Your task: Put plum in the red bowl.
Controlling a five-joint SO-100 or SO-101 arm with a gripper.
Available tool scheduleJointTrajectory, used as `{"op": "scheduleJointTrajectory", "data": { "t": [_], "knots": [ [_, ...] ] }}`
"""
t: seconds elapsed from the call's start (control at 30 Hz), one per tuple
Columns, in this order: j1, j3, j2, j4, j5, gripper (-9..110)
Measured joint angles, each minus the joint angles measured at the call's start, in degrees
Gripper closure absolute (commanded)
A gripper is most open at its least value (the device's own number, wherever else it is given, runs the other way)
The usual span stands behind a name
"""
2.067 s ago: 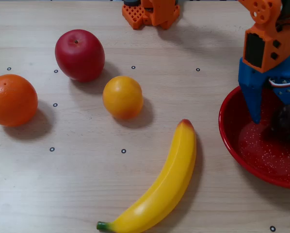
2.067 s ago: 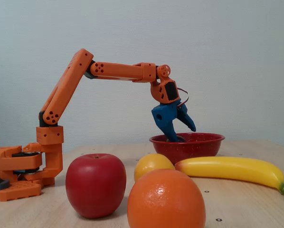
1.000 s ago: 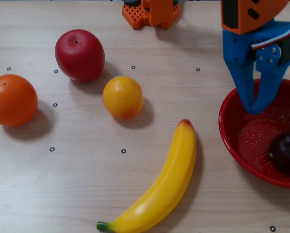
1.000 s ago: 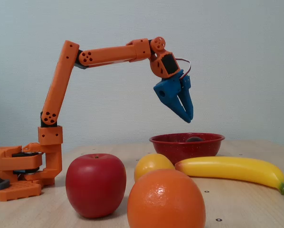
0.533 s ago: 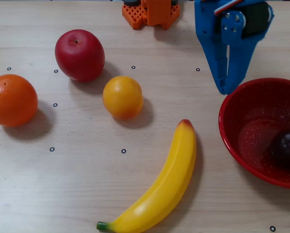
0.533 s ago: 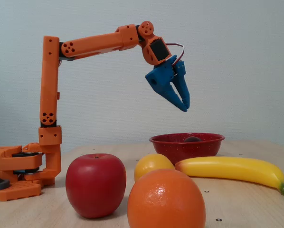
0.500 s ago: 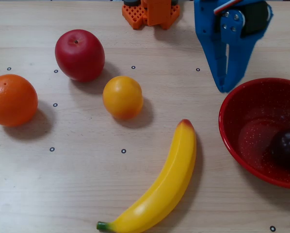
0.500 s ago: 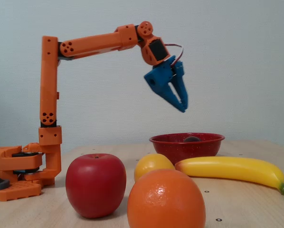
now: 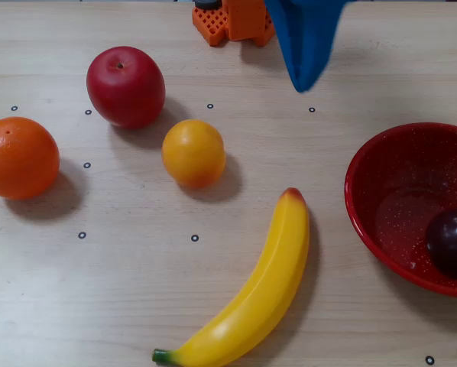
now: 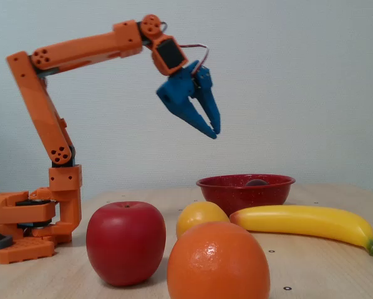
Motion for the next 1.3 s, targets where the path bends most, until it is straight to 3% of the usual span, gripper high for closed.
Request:
{"op": "scheduleJointTrajectory", "data": {
  "t": [0.57, 1.3],
  "knots": [
    [11.9, 17.1, 23.5, 1.9, -0.4, 102],
    [13.0, 47.1, 61.3, 5.5, -1.6, 102]
  ]
}}
